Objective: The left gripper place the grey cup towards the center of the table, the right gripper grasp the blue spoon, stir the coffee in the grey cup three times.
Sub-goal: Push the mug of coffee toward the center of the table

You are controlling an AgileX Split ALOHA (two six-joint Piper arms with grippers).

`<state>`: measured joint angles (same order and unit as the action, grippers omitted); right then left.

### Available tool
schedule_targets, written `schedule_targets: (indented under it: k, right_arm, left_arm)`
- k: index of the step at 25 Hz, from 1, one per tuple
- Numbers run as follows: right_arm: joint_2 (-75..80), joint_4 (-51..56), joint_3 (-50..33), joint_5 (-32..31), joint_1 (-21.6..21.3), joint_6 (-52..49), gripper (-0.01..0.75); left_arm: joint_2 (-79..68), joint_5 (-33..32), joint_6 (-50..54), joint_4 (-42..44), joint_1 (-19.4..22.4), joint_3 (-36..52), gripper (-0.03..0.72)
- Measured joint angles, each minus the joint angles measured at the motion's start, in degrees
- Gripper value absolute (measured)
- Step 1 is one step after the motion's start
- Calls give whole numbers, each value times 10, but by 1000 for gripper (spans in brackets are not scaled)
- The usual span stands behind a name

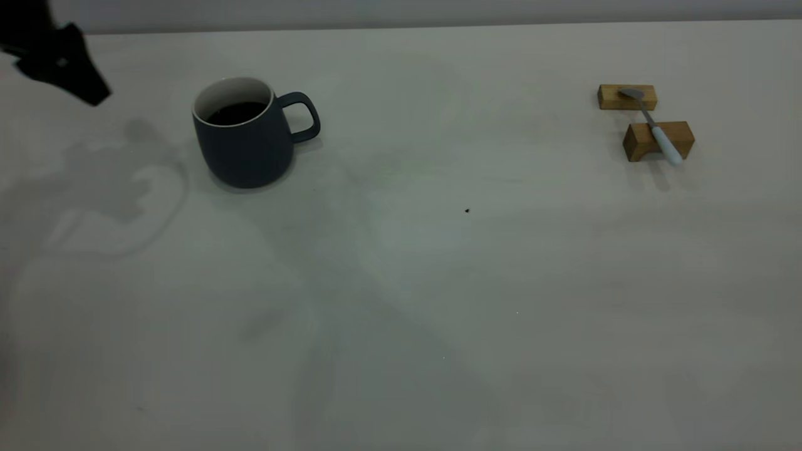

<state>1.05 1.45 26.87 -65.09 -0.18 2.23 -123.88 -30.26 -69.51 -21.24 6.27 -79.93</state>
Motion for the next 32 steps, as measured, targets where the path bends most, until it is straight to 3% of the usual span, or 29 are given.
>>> schedule_targets:
  k: [4,8,15,25,32]
  right_arm:
    - [0,0,0,0,0,0,237]
    - [0,0,0,0,0,0,237]
    - [0,0,0,0,0,0,237]
    - [0,0,0,0,0,0,237]
    - [0,0,0,0,0,0,237]
  left_arm:
    - [-60,-26,-189,-82,0,-62,585]
    - [-103,-63,-333,-92,-1,-104,585]
    - [-135,-65,-448,-92,-25,-119,585]
    - [-148,-45,-482,-90,-80,-121,585]
    - [-156,-20,-452,-91,-141,-123,585]
